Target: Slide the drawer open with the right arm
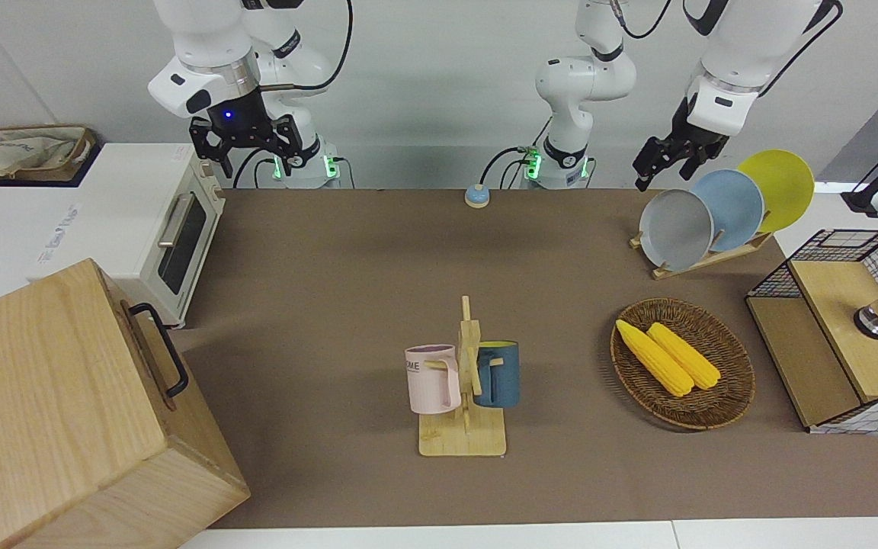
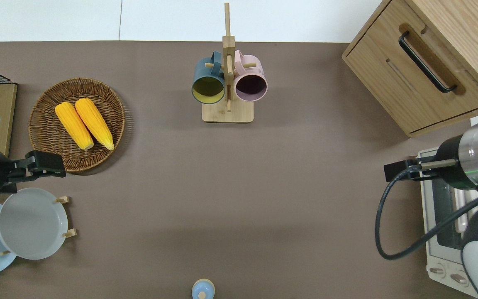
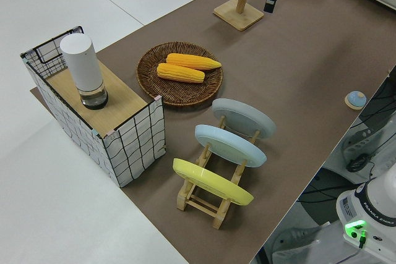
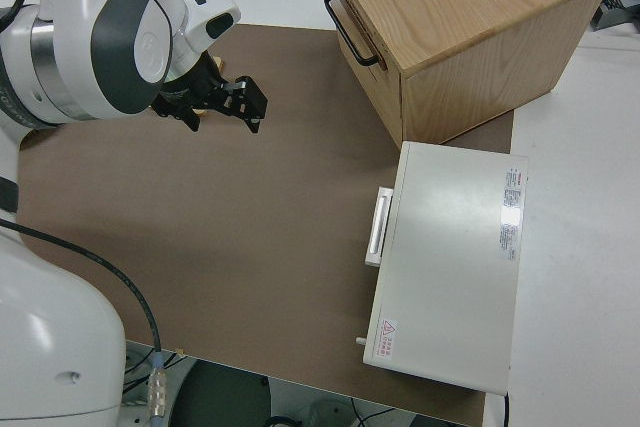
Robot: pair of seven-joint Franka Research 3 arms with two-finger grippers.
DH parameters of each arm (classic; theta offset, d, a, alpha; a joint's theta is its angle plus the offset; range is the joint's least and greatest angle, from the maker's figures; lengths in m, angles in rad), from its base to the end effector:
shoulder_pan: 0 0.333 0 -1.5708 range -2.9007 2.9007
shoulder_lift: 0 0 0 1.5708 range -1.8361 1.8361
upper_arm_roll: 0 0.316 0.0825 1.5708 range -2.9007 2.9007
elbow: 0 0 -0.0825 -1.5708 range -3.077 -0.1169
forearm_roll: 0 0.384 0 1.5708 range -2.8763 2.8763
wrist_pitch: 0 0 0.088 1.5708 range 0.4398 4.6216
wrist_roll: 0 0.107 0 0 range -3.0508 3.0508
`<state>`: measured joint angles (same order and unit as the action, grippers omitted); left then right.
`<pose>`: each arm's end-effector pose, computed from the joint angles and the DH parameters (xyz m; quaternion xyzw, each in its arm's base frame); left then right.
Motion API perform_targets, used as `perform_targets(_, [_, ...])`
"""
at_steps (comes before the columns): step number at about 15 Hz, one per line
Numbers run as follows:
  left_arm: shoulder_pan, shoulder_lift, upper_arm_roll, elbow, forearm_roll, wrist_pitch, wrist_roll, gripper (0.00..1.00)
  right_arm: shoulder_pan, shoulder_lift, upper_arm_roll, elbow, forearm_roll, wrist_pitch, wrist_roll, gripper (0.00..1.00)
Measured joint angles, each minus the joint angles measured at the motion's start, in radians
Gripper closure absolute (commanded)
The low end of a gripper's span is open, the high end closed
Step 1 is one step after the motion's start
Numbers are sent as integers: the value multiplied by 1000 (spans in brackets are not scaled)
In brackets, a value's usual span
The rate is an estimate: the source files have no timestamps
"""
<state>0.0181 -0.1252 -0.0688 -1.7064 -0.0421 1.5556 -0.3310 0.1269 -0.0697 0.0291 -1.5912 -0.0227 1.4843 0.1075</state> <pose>0.5116 -0.0328 0.6260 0.9899 0.1399 -0.0159 0.0140 0.5177 0.0794 0.6451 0.9995 0.0234 -0.0168 0.0147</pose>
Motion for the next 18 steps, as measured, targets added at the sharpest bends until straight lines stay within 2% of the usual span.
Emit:
perform_targets(14, [0,0,0,0,0,0,0,7,-1,0,1,6,-1,0,0,17])
perform_targets(16, [0,0,0,0,0,0,0,7,-1,0,7,6,-3,2,0,17])
perform_targets(18, [0,0,0,0,0,0,0,7,0,0,33,6,-37,2,-7,17])
